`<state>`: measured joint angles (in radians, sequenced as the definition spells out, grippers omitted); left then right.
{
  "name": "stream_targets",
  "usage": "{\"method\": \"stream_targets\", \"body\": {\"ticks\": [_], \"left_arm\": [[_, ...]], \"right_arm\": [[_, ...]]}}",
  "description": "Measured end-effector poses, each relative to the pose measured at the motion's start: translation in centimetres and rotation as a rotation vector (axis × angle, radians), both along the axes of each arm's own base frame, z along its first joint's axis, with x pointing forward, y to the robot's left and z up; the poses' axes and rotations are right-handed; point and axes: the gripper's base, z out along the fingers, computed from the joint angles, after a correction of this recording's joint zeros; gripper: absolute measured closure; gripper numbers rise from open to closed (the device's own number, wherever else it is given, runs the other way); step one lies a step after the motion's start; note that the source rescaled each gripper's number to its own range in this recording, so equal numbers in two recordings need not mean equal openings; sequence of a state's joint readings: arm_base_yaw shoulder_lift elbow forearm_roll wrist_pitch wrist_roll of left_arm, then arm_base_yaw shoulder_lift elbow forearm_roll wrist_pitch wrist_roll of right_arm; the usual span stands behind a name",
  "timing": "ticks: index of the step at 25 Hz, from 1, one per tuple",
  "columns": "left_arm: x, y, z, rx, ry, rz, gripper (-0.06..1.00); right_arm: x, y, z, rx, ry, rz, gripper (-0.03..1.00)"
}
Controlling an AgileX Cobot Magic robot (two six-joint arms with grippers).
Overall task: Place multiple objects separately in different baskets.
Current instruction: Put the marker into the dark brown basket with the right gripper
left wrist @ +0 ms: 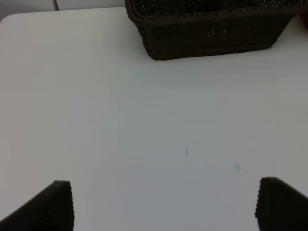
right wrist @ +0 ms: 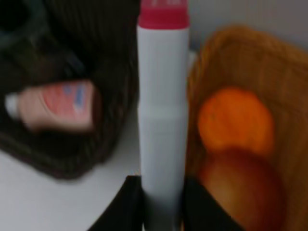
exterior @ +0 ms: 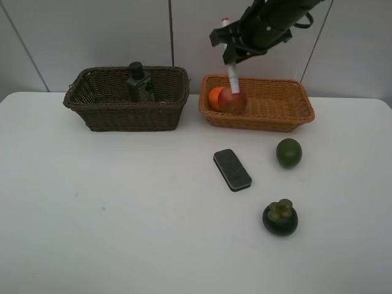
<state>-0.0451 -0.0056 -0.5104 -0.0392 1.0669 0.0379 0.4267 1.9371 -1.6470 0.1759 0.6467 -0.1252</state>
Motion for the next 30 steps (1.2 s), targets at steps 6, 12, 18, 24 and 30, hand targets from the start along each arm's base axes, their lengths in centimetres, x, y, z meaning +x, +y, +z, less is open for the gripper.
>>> {"method": "stream_targets", "body": {"ticks": [6,12,18,24,30], "left_arm": [[0.0,0.0,0.0,0.000,0.000,0.000,0.05],[0.0,0.0,0.0,0.000,0.000,0.000,0.05],[0.0,0.0,0.0,0.000,0.000,0.000,0.05],[0.0,0.0,0.0,0.000,0.000,0.000,0.05],[0.0,0.0,0.0,0.000,0.000,0.000,0.05]], "right_arm": [[5.1,4.1,-2.0,0.253,-0.135,-0.080,0.97],[6.3,7.4,-5.4,0.371,-0.196,-0.131,0.97],[5.3,10.6,-8.0,0.375,-0.211,-0.099,0.97],[5.5,10.9,-10.5,0.349,-0.182,-0.101,0.48],[5.3,10.9,-10.4,0.305,-0.176,-0.063,0.00]]}}
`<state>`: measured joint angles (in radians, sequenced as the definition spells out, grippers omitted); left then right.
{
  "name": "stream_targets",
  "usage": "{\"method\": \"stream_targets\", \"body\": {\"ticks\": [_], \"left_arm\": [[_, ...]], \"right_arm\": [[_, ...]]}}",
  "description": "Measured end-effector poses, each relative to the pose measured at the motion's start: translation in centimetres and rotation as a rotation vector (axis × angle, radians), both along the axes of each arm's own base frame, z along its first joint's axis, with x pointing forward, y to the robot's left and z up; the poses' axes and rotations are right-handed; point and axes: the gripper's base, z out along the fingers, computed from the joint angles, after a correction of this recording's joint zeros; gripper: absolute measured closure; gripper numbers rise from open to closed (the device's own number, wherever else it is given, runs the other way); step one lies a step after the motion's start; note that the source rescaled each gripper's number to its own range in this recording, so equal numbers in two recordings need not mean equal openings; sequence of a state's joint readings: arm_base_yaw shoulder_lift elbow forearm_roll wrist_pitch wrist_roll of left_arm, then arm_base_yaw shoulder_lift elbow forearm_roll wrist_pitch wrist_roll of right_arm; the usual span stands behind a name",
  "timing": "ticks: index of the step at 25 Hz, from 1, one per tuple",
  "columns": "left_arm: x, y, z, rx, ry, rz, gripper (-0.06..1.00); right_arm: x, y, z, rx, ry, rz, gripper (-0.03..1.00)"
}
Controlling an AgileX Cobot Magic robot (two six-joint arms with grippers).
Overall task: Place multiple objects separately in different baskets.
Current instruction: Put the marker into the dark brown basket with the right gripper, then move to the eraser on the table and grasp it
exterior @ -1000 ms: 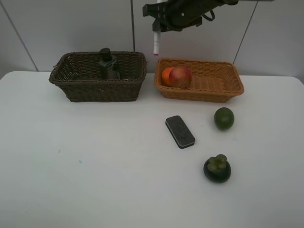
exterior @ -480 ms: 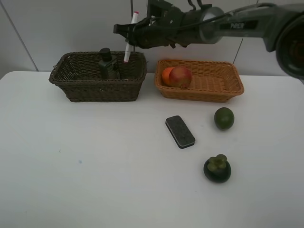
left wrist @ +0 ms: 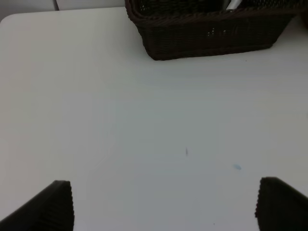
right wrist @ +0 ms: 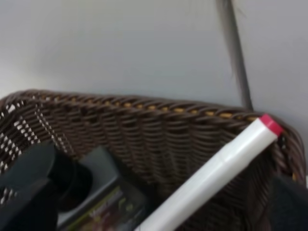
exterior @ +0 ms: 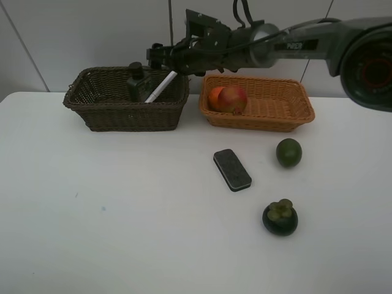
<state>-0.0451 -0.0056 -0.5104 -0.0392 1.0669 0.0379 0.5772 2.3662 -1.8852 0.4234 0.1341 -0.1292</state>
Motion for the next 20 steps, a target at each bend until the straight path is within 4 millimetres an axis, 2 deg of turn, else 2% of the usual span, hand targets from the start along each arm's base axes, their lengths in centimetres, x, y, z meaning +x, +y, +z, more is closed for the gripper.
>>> {"method": "stream_targets", "body": {"ticks": [3,10,13,15,20], "left_arm": [[0.0,0.0,0.0,0.000,0.000,0.000,0.05],[0.0,0.0,0.0,0.000,0.000,0.000,0.05],[0.0,0.0,0.0,0.000,0.000,0.000,0.05],[0.0,0.0,0.0,0.000,0.000,0.000,0.05],[0.0,0.0,0.0,0.000,0.000,0.000,0.05]], "right_arm": [[-0.6,-0.1,0.8,-0.042,0.041,0.044,-0.02],[-3.9,-1.4,7.5,-0.164,0.141,0.170,-0.03],[-5.7,-2.5,9.3,-0.265,0.224,0.226,-0.03],[-6.7,-3.3,9.9,-0.348,0.290,0.256,-0.03],[-8.7,-5.5,9.8,-0.580,0.471,0.297,-0.03]]}}
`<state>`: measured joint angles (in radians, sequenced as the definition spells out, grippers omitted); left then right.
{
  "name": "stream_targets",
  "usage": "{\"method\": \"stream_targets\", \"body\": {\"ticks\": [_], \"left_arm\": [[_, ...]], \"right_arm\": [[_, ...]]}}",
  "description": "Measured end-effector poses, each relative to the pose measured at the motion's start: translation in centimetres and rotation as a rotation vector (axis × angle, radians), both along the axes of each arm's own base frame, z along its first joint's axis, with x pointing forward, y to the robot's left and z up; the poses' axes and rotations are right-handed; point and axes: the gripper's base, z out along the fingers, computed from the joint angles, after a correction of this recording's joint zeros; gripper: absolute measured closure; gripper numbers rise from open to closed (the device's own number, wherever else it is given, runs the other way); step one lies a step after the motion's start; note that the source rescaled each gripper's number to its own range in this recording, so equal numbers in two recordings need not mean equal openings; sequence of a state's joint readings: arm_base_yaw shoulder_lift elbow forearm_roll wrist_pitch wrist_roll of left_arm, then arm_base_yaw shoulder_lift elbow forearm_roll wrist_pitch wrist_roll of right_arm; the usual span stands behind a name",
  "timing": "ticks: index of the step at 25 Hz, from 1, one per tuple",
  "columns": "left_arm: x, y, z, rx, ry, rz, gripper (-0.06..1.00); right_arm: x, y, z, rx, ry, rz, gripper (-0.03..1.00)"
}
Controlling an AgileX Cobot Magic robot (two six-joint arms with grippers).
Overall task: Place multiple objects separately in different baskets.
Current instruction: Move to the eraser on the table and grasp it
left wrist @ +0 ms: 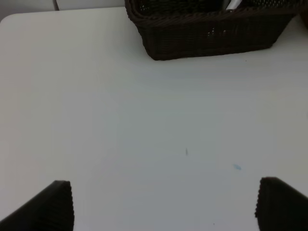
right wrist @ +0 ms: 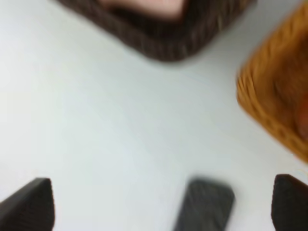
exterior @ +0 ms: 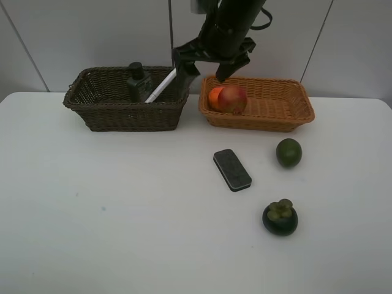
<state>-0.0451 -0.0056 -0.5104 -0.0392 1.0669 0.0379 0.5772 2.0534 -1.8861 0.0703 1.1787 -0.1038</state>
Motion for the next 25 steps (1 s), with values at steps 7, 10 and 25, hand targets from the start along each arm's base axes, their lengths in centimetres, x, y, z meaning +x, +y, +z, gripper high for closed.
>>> {"method": "stream_targets", "body": {"ticks": [7,10,25], "left_arm": [[0.0,0.0,0.0,0.000,0.000,0.000,0.05],[0.0,0.0,0.0,0.000,0.000,0.000,0.05],[0.0,0.0,0.0,0.000,0.000,0.000,0.05]], "right_arm": [[-1.4,-1.3,-1.2,-0.083,0.068,-0.016,-0.03],[-2.4,-2.0,-3.5,-0.135,0.143,-0.014,-0.03],[-5.2,-4.1,-13.4,-0.145,0.106,-0.014,-0.03]]}}
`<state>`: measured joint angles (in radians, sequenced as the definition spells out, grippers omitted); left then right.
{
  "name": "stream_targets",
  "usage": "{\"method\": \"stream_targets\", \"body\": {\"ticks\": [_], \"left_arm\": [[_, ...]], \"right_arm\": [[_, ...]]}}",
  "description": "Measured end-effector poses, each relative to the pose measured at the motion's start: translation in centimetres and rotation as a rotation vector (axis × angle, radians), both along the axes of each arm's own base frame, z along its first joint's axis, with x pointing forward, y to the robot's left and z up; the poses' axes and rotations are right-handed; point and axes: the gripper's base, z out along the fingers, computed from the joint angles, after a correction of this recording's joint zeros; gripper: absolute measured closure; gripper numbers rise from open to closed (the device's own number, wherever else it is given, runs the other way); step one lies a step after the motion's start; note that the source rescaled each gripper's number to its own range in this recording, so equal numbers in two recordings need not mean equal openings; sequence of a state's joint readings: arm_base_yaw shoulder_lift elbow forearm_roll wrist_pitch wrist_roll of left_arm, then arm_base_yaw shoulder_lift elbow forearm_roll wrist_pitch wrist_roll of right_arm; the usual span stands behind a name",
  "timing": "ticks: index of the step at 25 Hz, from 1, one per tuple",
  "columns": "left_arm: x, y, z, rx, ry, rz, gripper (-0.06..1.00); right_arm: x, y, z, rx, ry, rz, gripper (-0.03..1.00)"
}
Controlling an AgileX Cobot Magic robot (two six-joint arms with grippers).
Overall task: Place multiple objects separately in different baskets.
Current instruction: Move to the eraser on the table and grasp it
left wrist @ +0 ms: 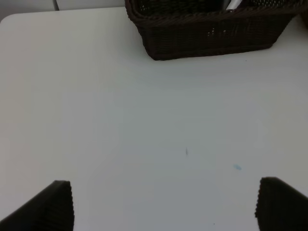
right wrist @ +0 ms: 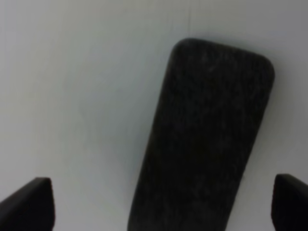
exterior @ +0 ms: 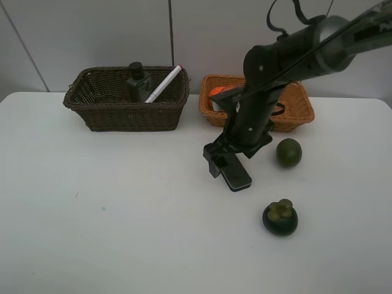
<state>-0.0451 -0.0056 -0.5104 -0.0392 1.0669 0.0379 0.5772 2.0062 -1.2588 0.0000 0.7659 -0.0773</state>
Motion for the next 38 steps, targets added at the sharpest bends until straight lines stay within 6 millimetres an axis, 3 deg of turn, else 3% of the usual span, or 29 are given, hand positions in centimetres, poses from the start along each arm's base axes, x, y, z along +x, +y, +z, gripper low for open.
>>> {"method": "stream_targets", "body": {"ticks": [7,15,25,28,32,38], "left_arm": [[0.0,0.0,0.0,0.000,0.000,0.000,0.05],[0.0,0.0,0.0,0.000,0.000,0.000,0.05],[0.0,0.0,0.0,0.000,0.000,0.000,0.05],[0.0,0.0,0.0,0.000,0.000,0.000,0.05],[0.0,0.0,0.0,0.000,0.000,0.000,0.05],[0.0,0.0,0.0,0.000,0.000,0.000,0.05]], "right_arm": [[0.7,-0.5,-1.1,0.015,-0.059,-0.022,-0.03],[2.2,-2.5,-3.7,-0.005,-0.037,-0.082,-0.03],[2.4,-2.3,-4.5,0.010,-0.024,-0.104,-0.03],[2.4,-2.4,-4.9,-0.005,-0.013,-0.096,0.08],[2.6,-2.5,-4.9,-0.013,-0.024,-0.083,0.51],[2.6,-2.5,-4.8,-0.017,-0.022,-0.071,0.50]]}}
